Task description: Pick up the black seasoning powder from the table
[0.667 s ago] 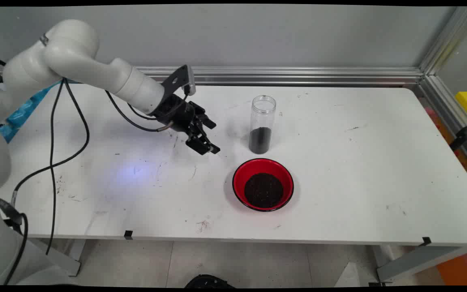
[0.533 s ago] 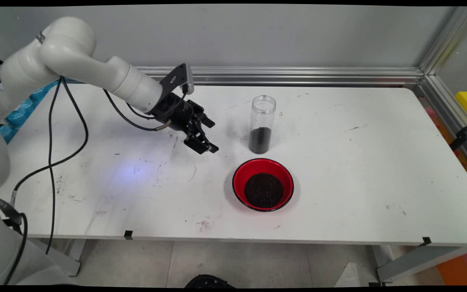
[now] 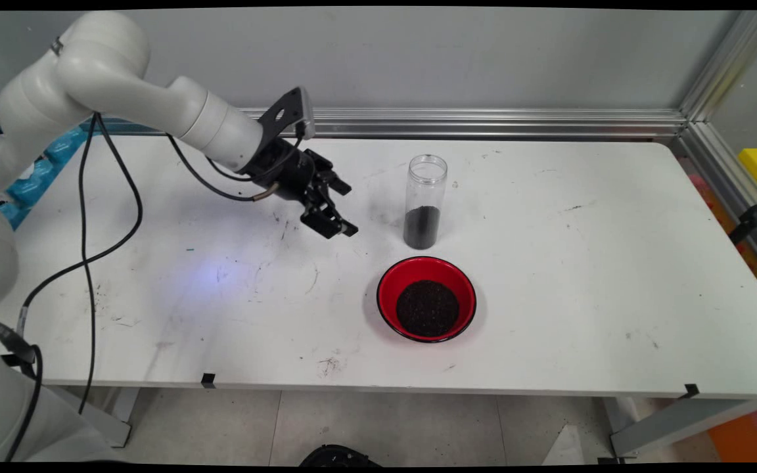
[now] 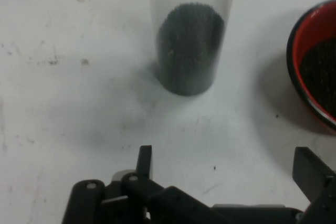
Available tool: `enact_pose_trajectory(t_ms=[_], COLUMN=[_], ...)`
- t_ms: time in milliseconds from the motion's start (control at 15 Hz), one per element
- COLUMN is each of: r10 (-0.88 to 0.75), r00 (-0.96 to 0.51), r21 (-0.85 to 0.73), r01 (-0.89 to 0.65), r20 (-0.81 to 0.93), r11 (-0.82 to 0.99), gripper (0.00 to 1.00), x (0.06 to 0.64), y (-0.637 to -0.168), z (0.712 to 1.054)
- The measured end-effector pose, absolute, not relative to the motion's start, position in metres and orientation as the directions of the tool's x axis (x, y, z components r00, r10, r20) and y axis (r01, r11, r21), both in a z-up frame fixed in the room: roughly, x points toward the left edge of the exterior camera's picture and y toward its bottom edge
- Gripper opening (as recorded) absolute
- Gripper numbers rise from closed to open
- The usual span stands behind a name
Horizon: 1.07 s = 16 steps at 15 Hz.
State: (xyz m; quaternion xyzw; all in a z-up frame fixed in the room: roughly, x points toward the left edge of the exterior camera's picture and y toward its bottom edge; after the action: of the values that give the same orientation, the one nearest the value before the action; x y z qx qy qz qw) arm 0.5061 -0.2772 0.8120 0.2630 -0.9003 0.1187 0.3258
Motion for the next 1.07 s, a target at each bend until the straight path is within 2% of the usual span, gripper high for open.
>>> enact_pose_trajectory(t_ms=[400, 1067], r10=[-0.346, -0.285], r00=[-0.65, -0.634], r21=[-0.074, -0.102], r01=[-0.528, -0.501], r20=[0.676, 0.719], r11=[0.846, 0.86], gripper=[1.0, 1.0], x=[0.491, 0.484], y=[-0.291, -0.309], z=[0.808, 0.768])
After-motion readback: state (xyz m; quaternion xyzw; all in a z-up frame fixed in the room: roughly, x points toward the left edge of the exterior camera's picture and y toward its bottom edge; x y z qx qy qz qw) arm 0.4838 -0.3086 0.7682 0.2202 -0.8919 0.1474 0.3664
